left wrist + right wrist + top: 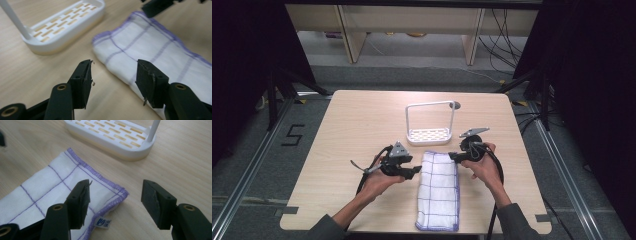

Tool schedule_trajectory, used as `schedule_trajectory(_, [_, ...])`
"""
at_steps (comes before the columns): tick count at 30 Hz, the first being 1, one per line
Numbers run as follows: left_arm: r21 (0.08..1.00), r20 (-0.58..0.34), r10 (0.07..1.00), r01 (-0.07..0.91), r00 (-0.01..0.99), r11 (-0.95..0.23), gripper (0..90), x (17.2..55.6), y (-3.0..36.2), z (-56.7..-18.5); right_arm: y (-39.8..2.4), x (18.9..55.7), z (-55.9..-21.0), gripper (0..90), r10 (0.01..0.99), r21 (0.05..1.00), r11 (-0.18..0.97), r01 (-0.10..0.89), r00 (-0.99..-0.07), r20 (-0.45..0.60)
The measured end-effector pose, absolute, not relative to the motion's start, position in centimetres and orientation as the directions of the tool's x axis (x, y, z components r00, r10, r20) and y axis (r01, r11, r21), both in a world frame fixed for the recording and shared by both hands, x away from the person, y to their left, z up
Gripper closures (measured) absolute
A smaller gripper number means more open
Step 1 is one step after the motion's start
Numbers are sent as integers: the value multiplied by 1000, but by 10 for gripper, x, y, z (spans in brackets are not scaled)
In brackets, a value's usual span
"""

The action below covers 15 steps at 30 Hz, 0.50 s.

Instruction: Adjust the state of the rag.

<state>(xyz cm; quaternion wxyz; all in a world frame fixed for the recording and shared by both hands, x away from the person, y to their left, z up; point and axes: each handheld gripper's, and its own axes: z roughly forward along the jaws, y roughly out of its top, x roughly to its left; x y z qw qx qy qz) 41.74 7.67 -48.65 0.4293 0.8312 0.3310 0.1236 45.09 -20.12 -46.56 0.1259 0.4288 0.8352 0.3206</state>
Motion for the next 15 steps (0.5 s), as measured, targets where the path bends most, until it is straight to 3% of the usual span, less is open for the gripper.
schedule_trajectory(8, [765,-158,670,519,725,-381,418,450,64,-498,-202,455,-469,401,801,641,421,642,-595,69])
schedule_trajectory(13, [763,-162,681,528,714,-372,436,459,62,-501,-201,453,-473,398,823,626,370,687,-554,123])
schedule_trajectory(15, [760,-161,680,530,715,-378,436,461,60,-502,-203,455,-475,399,808,629,407,662,-583,91])
